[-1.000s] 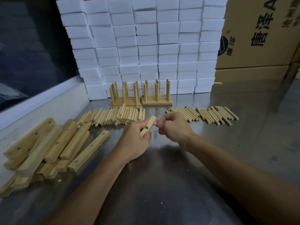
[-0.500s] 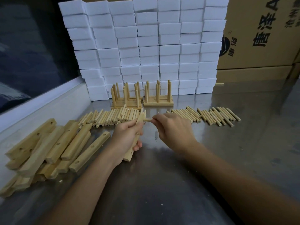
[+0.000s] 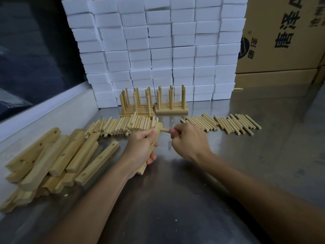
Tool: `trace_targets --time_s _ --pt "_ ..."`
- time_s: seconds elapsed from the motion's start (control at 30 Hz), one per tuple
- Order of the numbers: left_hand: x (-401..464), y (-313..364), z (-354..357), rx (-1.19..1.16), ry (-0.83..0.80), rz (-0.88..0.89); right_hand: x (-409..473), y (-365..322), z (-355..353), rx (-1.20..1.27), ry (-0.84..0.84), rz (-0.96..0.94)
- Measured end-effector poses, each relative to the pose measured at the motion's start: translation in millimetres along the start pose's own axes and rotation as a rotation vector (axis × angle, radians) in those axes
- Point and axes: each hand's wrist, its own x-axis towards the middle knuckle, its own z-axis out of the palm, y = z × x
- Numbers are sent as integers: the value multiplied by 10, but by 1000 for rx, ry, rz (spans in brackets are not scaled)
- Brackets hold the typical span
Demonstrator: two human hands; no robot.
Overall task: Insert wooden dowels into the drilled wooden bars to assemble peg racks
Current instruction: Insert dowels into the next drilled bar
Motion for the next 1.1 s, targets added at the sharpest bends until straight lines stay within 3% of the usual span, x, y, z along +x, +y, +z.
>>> trace_targets --time_s 0.27,0.4,0.5,0.7,0.8,0.93,1.1 --pt "26 -44 39 101 11 69 59 87 40 251 -89 142" --pt "46 -54 32 93 -38 35 28 122 86 235 -45 93" --pt "53 -63 9 -69 -58 -19 16 134 93 226 7 5" --pt "88 -70 -67 -294 103 -95 56 232 20 143 35 -46" --pt "100 -66 -105 -392 120 -127 124 370 -53 -89 154 38" --pt "89 -48 -108 -464 96 -141 127 473 -73 -323 8 200" --pt "87 -32 -111 -506 135 -156 109 458 -101 -327 -2 237"
